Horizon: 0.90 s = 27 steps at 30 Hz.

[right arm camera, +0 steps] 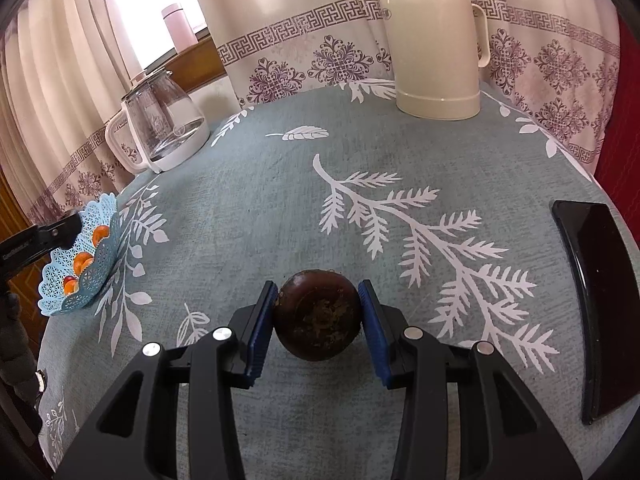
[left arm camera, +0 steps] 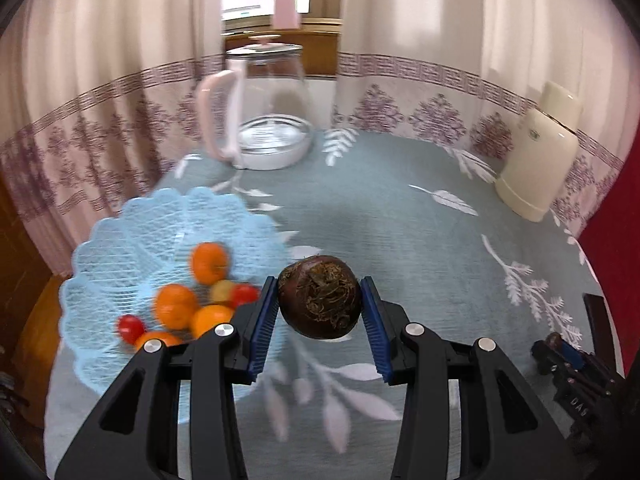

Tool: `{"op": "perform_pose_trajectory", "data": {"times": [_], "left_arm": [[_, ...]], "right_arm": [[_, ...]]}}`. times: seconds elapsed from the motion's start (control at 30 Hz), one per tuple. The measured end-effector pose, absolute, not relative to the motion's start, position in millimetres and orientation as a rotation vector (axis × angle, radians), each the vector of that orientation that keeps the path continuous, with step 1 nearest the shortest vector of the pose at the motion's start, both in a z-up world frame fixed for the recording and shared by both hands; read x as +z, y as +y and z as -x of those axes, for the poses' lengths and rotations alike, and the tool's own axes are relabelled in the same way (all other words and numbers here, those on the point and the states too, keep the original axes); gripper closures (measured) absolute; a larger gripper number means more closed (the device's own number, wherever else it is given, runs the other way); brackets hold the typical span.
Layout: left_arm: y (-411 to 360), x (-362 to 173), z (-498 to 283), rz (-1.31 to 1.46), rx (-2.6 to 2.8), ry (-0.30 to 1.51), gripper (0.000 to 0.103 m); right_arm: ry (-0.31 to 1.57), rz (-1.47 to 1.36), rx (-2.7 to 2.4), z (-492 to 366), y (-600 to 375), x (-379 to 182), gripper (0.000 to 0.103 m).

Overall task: Organize fruits
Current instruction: 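Carry the wrinkled brown fruit with the left gripper into the basket and open it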

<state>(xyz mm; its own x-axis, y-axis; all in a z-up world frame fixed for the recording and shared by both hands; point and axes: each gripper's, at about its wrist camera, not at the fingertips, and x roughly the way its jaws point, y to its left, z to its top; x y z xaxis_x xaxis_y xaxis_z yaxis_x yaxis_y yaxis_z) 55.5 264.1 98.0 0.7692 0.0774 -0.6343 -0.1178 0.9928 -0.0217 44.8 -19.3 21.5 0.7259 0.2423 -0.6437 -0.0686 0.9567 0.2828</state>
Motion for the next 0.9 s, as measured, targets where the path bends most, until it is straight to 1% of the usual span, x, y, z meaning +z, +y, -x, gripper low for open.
{"op": "perform_pose_trajectory", "data": {"times": [0.43, 0.63, 0.9], "left_arm": [[362, 88, -49, 0.101, 0.299, 0.692, 0.060], [382, 77, -60, 0.117, 0.314, 0.725, 0.060], [388, 70, -68, 0.139, 0.294, 0.740, 0.060]], "right_arm": [[0.738, -0.236, 0.164, -45, -19, 21, 0.061], [0.739, -0.231, 0.158, -46, -18, 21, 0.061], [0.740, -0.226, 0.154, -46, -17, 21, 0.061]]}}
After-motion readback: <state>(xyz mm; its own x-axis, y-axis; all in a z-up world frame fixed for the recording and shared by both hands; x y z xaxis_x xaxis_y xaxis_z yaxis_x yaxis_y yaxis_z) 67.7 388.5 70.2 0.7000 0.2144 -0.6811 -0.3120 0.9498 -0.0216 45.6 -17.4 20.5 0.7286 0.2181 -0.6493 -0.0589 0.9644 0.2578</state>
